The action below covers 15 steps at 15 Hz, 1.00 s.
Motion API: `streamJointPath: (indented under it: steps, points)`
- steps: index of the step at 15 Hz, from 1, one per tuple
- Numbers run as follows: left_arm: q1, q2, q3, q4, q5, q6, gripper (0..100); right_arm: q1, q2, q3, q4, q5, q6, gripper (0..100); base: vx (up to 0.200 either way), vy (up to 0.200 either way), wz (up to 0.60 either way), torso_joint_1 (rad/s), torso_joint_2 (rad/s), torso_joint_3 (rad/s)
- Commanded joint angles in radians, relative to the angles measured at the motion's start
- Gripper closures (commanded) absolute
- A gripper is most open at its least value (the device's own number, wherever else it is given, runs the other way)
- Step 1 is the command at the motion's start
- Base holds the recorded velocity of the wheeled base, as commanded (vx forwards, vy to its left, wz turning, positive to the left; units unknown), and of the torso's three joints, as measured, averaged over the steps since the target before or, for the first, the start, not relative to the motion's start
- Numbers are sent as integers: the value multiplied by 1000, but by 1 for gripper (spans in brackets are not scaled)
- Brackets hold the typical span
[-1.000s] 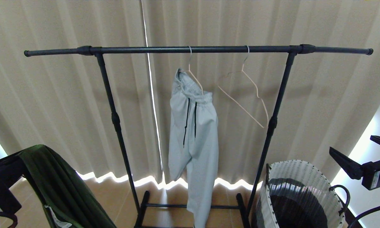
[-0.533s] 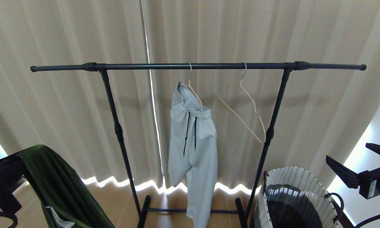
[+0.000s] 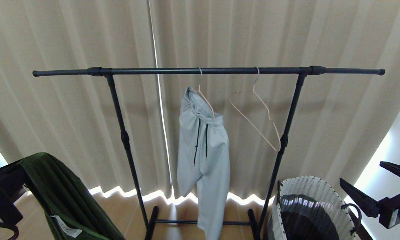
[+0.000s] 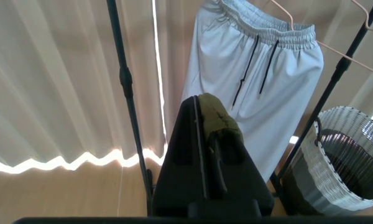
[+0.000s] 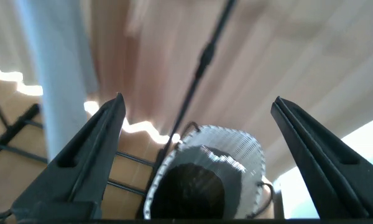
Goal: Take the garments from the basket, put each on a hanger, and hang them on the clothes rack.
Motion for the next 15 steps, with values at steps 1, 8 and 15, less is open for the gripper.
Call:
streamJointPath:
  steps: [1,8,15]
  points:
    - [0,1,-2,-1,0,-1,100,18,-23,6,6,-2,-2,0,0,0,0,0,0,0]
    - [20,4,5,1,0,-1,100,14,-38,-16,11,7,2,0,0,0,0,0,0,0]
    - [38,3,12,-2,0,2,100,59,41,-270,201,7,19,0,0,0,0,0,0,0]
